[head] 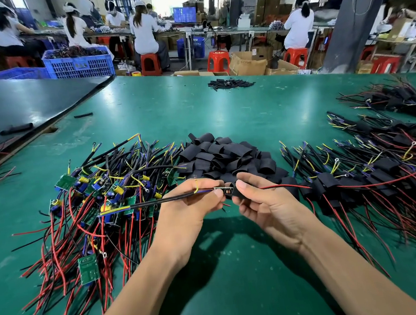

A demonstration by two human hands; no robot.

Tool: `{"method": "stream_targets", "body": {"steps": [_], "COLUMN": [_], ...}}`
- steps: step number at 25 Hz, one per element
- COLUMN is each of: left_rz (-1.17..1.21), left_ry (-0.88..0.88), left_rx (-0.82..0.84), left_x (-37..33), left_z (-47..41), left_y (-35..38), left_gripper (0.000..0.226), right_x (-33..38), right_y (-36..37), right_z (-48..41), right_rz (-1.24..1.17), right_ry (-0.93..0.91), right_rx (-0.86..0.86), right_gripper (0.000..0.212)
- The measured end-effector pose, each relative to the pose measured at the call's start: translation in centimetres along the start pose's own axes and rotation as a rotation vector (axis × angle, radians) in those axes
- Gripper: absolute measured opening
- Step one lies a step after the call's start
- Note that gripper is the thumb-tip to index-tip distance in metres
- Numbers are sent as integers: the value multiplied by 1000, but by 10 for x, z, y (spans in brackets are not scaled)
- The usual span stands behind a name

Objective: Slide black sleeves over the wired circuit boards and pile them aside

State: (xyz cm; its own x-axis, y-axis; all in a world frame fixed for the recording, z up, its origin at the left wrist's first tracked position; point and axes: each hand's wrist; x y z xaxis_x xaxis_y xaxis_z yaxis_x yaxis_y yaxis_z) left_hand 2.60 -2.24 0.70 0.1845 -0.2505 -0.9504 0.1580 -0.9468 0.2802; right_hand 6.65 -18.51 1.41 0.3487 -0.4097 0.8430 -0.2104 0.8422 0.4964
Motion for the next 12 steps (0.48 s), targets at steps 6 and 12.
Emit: {"method": "stream_targets", "body": {"steps": [6, 12], "left_rz": [-103, 49], "left_ry": [47, 3], "left_rx": [3, 4], "left_x": [-1, 1], "left_z": [1, 0], "left_y": [-1, -1], "left_gripper": [13, 15], "right_x": [-1, -4], "right_y": [2, 4], "right_z": [2, 3], "right_rz": [89, 157], "right_ry": [-14, -19], "right_rx": [-28, -49], "right_gripper": [67, 49]}}
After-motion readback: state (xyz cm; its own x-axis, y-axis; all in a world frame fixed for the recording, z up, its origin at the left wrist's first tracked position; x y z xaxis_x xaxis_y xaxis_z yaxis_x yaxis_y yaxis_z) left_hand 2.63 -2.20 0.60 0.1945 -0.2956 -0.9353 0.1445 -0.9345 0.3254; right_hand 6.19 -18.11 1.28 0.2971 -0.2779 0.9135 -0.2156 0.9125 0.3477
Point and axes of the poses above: each hand's wrist, its own z-axis away from the middle knuckle, its own y-axis out of the palm, x = y × z, and after that the axes turned 1 degree about y, right-handed
